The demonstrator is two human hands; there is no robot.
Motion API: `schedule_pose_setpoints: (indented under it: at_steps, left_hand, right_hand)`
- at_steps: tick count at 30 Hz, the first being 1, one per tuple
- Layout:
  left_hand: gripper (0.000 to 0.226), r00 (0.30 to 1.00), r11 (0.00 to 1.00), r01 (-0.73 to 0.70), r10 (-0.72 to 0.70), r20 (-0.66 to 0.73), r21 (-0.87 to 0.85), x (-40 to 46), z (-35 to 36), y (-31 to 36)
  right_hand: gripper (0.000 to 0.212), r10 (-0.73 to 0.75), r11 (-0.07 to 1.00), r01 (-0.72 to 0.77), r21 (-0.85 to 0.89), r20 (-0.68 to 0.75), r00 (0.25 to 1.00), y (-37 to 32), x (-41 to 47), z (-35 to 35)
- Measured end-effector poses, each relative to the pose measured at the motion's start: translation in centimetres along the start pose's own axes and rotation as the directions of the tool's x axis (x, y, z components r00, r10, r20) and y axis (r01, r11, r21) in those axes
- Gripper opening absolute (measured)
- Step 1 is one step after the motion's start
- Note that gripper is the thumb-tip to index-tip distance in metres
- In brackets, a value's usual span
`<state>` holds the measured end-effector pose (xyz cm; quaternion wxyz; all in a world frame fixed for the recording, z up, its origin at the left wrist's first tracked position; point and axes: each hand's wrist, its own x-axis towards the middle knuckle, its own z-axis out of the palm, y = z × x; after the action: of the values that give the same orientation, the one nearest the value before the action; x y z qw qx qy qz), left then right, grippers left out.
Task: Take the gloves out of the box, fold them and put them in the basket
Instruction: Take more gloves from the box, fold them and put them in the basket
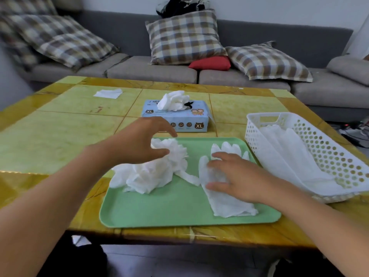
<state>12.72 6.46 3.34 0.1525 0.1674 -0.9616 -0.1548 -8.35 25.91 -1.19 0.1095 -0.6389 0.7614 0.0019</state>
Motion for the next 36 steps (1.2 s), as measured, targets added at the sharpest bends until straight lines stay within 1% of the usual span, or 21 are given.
schedule_pose_setpoints:
  at_steps: [1,2,3,4,6,8,10,11,13,16,19,20,21,23,24,25,27,30,33,35,36]
  left_hand:
    - [0.047,0.999,0.998,0.053,-0.053,-0.005,0.033,-0.9,-0.6,-1.2]
    - [0.053,0.994,0.992,0.103,-0.105,0.020,0.068,-1.6,-0.9,-2.2]
    - [0.058,0.986,0.985,0.142,-0.150,0.070,0.100,-2.1,-1.1,-2.9]
    - [0.063,0.975,0.979,0.169,-0.183,0.129,0.115,-2.2,-1.3,-3.3]
    - [0.075,0.941,0.974,0.209,-0.226,0.251,0.092,-2.2,-1.6,-3.7]
    - [0.086,0.916,0.969,0.238,-0.248,0.314,0.072,-2.2,-1.7,-3.7]
    - [0.093,0.912,0.968,0.239,-0.251,0.326,0.077,-2.1,-1.3,-4.5]
    - [0.095,0.911,0.970,0.229,-0.244,0.331,0.085,-2.1,-1.0,-4.7]
    - [0.098,0.920,0.976,0.195,-0.216,0.328,0.097,-2.0,-0.6,-5.2]
    - [0.101,0.929,0.974,0.199,-0.222,0.298,0.106,-1.7,-0.3,-6.0]
    - [0.102,0.929,0.976,0.189,-0.215,0.302,0.111,-1.3,0.2,-6.3]
    - [0.103,0.928,0.976,0.189,-0.212,0.307,0.105,-1.2,0.3,-6.2]
    - [0.102,0.926,0.977,0.189,-0.211,0.312,0.101,-1.1,0.3,-6.0]
    - [0.096,0.928,0.980,0.175,-0.197,0.315,0.096,-1.2,0.1,-5.4]
    - [0.091,0.935,0.984,0.155,-0.176,0.308,0.092,-1.3,0.1,-5.0]
    - [0.086,0.939,0.987,0.138,-0.158,0.305,0.086,-1.4,0.0,-4.6]
    - [0.078,0.929,0.987,0.144,-0.160,0.334,0.073,-1.6,0.1,-3.8]
    - [0.078,0.887,0.985,0.156,-0.174,0.427,0.078,-1.6,0.6,-3.2]
    - [0.074,0.883,0.981,0.151,-0.189,0.429,0.120,-1.4,1.3,-2.9]
    - [0.067,0.895,0.980,0.131,-0.182,0.408,0.148,-1.3,1.7,-2.7]
    - [0.064,0.900,0.980,0.128,-0.179,0.397,0.152,-1.2,2.0,-2.7]
  right_hand:
    - [0.064,-0.027,0.999,0.030,0.028,-0.104,0.994,-1.0,0.3,-0.7]
    - [0.055,-0.067,0.993,0.084,0.085,-0.194,0.979,-2.1,0.7,-1.2]
    - [0.045,-0.105,0.976,0.149,0.160,-0.254,0.961,-3.3,1.2,-1.5]
    - [0.039,-0.140,0.949,0.210,0.237,-0.280,0.950,-4.8,2.0,-1.6]
    - [0.034,-0.160,0.894,0.263,0.362,-0.291,0.943,-7.9,3.8,-1.5]
    - [0.036,-0.106,0.866,0.248,0.434,-0.326,0.940,-10.3,6.1,-1.2]
    - [0.035,-0.075,0.894,0.201,0.400,-0.309,0.948,-11.6,8.4,-0.8]
    - [0.028,-0.079,0.919,0.178,0.351,-0.278,0.957,-11.8,9.2,-0.7]
    - [0.013,-0.113,0.941,0.177,0.290,-0.225,0.968,-11.3,9.7,-0.3]
    - [0.007,-0.166,0.914,0.242,0.326,-0.244,0.955,-9.2,8.4,-0.4]
    - [0.009,-0.163,0.845,0.299,0.444,-0.320,0.933,-6.2,6.5,-0.8]
    - [0.011,-0.127,0.805,0.294,0.516,-0.334,0.934,-5.6,6.0,-0.9]
    - [0.012,-0.078,0.742,0.280,0.609,-0.336,0.939,-5.0,5.4,-1.1]
    - [0.014,0.025,0.546,0.232,0.805,-0.293,0.956,-4.5,4.4,-1.5]
    - [0.017,0.052,0.439,0.200,0.876,-0.247,0.968,-4.2,3.8,-1.7]
    - [0.020,0.054,0.360,0.177,0.916,-0.210,0.976,-3.8,3.3,-1.9]
    - [0.026,0.060,0.253,0.144,0.957,-0.164,0.985,-3.1,2.5,-2.1]
    - [0.024,0.107,0.091,0.093,0.991,-0.103,0.989,-2.5,2.0,-2.0]
    - [0.023,0.130,-0.050,0.041,0.998,-0.035,0.991,-2.0,1.7,-1.6]
    - [0.022,0.131,-0.105,0.026,0.994,-0.012,0.991,-2.1,1.7,-1.2]
    - [0.020,0.136,-0.096,0.022,0.995,-0.009,0.991,-2.3,1.7,-1.0]
